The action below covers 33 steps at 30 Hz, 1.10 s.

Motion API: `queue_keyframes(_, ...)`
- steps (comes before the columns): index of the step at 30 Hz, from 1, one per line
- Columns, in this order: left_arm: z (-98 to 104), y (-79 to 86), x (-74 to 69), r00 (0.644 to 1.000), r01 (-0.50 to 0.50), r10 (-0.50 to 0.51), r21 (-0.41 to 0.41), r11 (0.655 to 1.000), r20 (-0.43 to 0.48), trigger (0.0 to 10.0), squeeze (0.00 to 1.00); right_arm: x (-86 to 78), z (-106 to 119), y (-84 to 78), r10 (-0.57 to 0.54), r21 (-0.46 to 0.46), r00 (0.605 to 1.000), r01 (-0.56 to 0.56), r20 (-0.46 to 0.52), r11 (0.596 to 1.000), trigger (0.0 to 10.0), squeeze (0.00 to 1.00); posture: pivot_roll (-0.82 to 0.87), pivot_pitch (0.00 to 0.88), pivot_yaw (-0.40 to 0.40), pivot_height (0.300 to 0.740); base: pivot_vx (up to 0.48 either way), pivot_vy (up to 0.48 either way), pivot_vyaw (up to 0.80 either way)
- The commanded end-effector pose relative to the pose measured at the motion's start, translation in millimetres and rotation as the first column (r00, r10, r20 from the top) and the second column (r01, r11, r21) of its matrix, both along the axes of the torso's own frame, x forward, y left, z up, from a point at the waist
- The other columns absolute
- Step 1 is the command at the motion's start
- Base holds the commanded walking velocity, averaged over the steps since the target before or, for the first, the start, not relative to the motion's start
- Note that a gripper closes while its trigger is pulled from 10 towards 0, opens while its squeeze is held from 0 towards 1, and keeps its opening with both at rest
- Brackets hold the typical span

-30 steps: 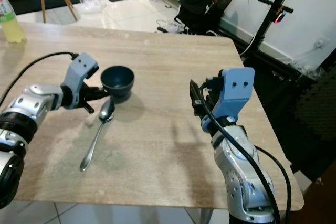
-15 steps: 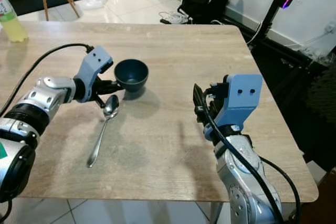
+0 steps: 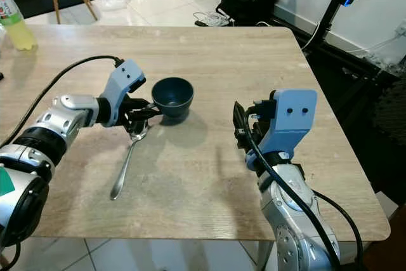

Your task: Setting the table

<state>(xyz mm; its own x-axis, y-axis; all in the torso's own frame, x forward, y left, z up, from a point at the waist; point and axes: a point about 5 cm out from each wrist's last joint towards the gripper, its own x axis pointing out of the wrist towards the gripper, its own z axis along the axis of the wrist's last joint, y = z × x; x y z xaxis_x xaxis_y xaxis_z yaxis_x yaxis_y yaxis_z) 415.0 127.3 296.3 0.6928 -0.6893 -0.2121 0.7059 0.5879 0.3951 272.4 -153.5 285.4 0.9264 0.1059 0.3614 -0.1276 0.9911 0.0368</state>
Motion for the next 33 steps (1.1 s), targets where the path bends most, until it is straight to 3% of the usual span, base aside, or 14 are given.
queue_keyframes(1,-1,9.5,-0.2,1.000,-0.011,0.011,-0.008,1.000,0.000,10.0,0.00,-1.1,-2,0.9,0.002,0.002,1.000,-0.002,-0.007,1.000,10.0,0.00,-0.03,0.284,0.121,0.740,0.000,0.000,0.00)
queue_keyframes(7,23,16.9,-4.1,0.997,0.050,-0.044,-0.074,0.996,0.070,10.0,0.00,0.2,-2,1.4,0.006,0.005,1.000,-0.006,-0.003,1.000,10.0,0.00,-0.02,0.262,0.118,0.740,0.000,0.000,0.00)
queue_keyframes(9,43,20.2,-9.5,0.986,0.125,-0.110,-0.115,0.985,0.122,10.0,0.00,1.3,-3,1.5,0.009,0.009,1.000,-0.009,-0.002,1.000,10.0,0.00,0.00,0.244,0.110,0.740,0.000,0.000,0.00)
queue_keyframes(10,43,20.2,-9.5,0.986,0.125,-0.110,-0.115,0.985,0.122,10.0,0.00,1.3,-3,1.5,0.009,0.009,1.000,-0.009,-0.002,1.000,10.0,0.00,0.00,0.244,0.110,0.740,0.000,0.000,0.00)
queue_keyframes(11,59,22.6,-15.6,0.970,0.198,-0.176,-0.127,0.972,0.169,10.0,0.00,2.7,-4,2.1,0.013,0.013,1.000,-0.013,-0.001,1.000,10.0,0.00,0.01,0.236,0.106,0.740,0.000,0.000,0.00)
queue_keyframes(15,77,24.0,-23.9,0.946,0.278,-0.246,-0.137,0.951,0.209,10.0,0.00,8.0,-5,6.2,0.039,0.019,0.999,-0.039,0.002,0.999,10.0,0.00,0.04,0.214,0.090,0.740,0.000,0.000,0.00)
queue_keyframes(20,72,23.3,-24.5,0.942,0.295,-0.264,-0.138,0.945,0.205,10.0,0.00,13.0,-3,10.3,0.062,0.019,0.998,-0.062,0.008,0.998,10.0,0.00,0.05,0.204,0.077,0.740,0.000,0.000,0.00)
queue_keyframes(24,66,24.3,-22.0,0.949,0.256,-0.223,-0.133,0.958,0.223,10.0,0.00,14.9,-2,12.8,0.074,0.017,0.997,-0.074,0.013,0.997,10.0,0.00,0.04,0.205,0.080,0.740,0.000,0.000,0.00)
queue_keyframes(25,76,25.6,-24.0,0.940,0.249,-0.195,-0.172,0.953,0.279,10.0,0.00,14.3,-2,12.8,0.073,0.013,0.997,-0.073,0.016,0.997,10.0,0.00,0.03,0.204,0.089,0.740,0.000,0.000,0.00)
queue_keyframes(27,108,26.9,-33.8,0.909,0.253,-0.090,-0.368,0.895,0.408,10.0,0.00,10.8,-3,6.7,0.039,0.000,0.999,-0.039,0.021,0.999,10.0,0.00,0.03,0.198,0.093,0.740,0.000,0.000,0.00)
queue_keyframes(29,114,27.6,-44.4,0.886,0.248,-0.017,-0.443,0.862,0.463,10.0,0.00,6.0,-4,-4.1,-0.040,-0.015,0.998,0.040,0.040,0.999,10.0,0.00,0.03,0.186,0.098,0.740,0.000,0.000,0.00)
queue_keyframes(33,95,20.0,-58.6,0.874,0.218,0.012,-0.415,0.883,0.486,10.0,0.00,-1.2,-2,-23.1,-0.171,0.037,0.983,0.168,0.075,0.985,10.0,0.00,0.04,0.172,0.097,0.740,0.000,0.000,0.00)
